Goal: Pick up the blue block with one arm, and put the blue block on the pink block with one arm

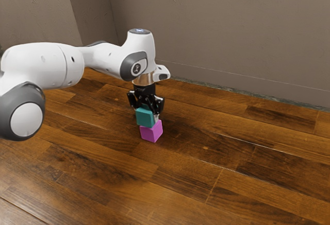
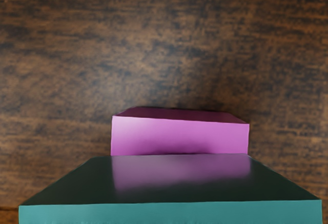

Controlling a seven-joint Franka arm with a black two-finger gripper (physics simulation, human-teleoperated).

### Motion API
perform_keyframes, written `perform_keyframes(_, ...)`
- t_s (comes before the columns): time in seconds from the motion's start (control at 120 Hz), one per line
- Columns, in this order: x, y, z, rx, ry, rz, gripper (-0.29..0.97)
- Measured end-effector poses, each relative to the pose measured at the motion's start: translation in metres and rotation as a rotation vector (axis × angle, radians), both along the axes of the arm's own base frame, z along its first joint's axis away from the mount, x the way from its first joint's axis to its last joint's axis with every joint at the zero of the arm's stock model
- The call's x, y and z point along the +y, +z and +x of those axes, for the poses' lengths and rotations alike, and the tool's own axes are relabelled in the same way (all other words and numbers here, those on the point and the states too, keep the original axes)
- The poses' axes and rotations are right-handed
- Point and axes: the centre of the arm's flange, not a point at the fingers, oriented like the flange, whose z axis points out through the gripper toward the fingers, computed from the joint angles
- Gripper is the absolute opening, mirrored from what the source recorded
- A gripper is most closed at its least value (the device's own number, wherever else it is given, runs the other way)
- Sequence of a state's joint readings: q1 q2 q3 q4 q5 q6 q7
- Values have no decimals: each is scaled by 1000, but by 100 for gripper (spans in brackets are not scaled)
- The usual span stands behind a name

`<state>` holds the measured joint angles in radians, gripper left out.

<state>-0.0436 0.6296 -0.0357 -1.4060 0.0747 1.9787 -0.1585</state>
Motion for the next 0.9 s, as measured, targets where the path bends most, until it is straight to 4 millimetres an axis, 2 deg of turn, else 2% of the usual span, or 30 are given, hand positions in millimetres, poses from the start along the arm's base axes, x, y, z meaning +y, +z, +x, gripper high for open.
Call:
perform_keyframes(0.075, -3, 0, 0, -1, -5, 0, 32)
perform_keyframes(0.15, -4, 0, 0, -1, -10, -3, 42)
perform_keyframes(0.292, -5, 0, 0, -1, -17, -7, 53)
perform_keyframes(0.525, -1, 6, 2, -6, -19, -7, 63)
perform_keyframes(0.6, 7, 26, 6, -27, -12, -1, 65)
perform_keyframes(0.692, 7, 97, -2, -100, -23, 9, 66)
perform_keyframes(0.725, 7, 113, -6, -112, -25, 11, 66)
perform_keyframes(0.792, 7, 123, -18, -103, -32, 8, 67)
perform_keyframes(0.9, 8, 121, -30, -69, -37, -4, 67)
